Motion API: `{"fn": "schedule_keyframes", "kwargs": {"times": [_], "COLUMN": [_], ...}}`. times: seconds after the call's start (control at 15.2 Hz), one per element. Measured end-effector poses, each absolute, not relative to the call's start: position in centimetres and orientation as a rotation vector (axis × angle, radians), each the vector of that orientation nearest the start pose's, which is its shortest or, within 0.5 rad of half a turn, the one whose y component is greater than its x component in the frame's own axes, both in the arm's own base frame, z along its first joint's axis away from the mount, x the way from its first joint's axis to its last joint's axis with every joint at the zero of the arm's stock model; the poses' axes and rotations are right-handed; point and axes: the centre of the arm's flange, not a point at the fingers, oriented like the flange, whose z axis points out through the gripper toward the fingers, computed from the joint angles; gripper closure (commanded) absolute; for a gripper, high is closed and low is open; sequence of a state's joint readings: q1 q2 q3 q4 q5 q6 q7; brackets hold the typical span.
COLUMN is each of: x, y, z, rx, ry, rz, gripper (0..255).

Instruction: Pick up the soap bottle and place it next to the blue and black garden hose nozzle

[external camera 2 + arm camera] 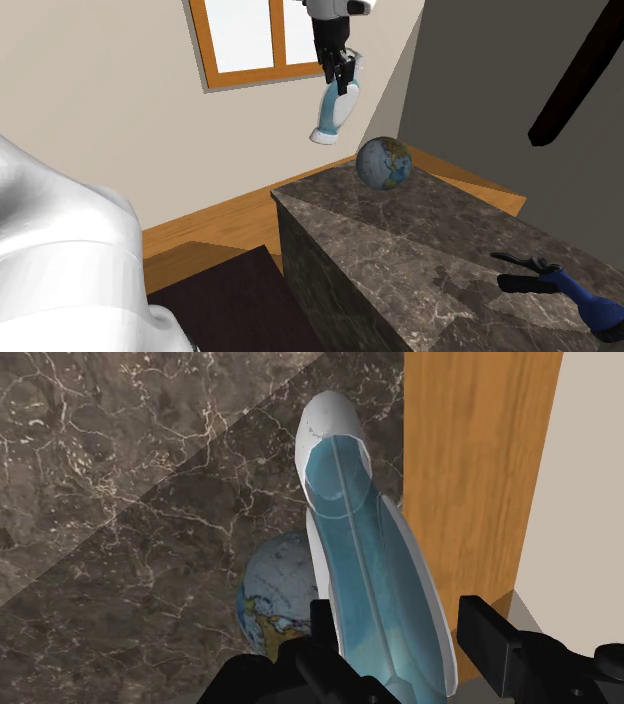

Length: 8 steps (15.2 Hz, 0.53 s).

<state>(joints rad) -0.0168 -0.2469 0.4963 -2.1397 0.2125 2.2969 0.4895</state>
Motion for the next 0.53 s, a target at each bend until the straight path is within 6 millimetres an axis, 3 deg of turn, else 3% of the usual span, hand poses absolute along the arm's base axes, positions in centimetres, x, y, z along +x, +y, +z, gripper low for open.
{"fn": "schedule_keyframes", "kwargs": {"times": [0.53], "x": [45.3], "y": [26.0], "z": [57.7], "rx": [-2.869], "ry": [0.160], "rz": [-0.444], "gripper": [255]}}
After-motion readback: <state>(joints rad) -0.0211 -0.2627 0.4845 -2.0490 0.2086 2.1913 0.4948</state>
